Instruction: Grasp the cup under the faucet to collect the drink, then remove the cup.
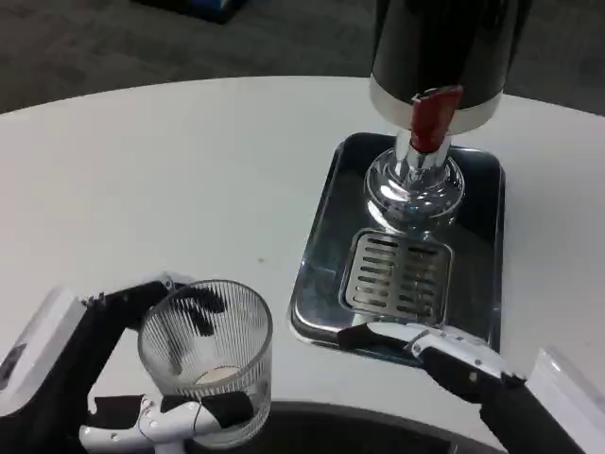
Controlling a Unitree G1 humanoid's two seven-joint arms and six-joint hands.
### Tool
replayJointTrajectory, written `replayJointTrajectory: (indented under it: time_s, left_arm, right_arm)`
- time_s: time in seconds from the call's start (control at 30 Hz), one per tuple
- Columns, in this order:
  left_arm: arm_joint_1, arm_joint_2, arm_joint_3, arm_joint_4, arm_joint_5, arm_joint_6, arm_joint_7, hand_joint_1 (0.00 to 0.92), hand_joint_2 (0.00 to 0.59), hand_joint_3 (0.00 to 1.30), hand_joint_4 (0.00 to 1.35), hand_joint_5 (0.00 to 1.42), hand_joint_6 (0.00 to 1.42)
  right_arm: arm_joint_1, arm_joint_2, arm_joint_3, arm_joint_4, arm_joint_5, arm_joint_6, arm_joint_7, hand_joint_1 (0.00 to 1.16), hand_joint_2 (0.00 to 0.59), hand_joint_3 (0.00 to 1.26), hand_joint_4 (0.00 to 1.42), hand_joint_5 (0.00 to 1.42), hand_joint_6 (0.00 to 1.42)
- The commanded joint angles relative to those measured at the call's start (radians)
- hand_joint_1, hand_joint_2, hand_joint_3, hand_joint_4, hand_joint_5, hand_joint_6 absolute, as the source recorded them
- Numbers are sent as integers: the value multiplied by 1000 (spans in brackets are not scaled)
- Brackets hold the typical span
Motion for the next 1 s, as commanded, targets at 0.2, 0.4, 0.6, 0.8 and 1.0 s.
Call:
replayJointTrajectory:
  time_s: [0.2,0.4,0.6,0.8,1.0]
  left_arm:
    - [-171,30,-32,172,105,-80,96,706,61,784,816,902,721]
    - [-265,36,-74,269,150,-71,133,706,61,784,815,898,712]
    - [-395,23,-138,401,182,-52,173,706,61,784,815,885,709]
    - [-487,16,-192,495,208,-45,220,706,61,784,815,884,709]
    - [-609,0,-258,624,244,-33,272,706,61,784,815,884,709]
  right_arm:
    - [45,14,-27,-27,5,-14,-15,541,438,268,227,187,113]
    - [61,20,-28,-26,3,-24,-20,542,438,268,229,192,113]
    - [74,26,-23,-25,-1,-35,-21,542,438,268,230,194,113]
    - [84,30,-23,-26,-4,-42,-22,542,438,268,230,194,113]
    - [100,31,-32,-29,1,-50,-27,542,438,268,230,194,113]
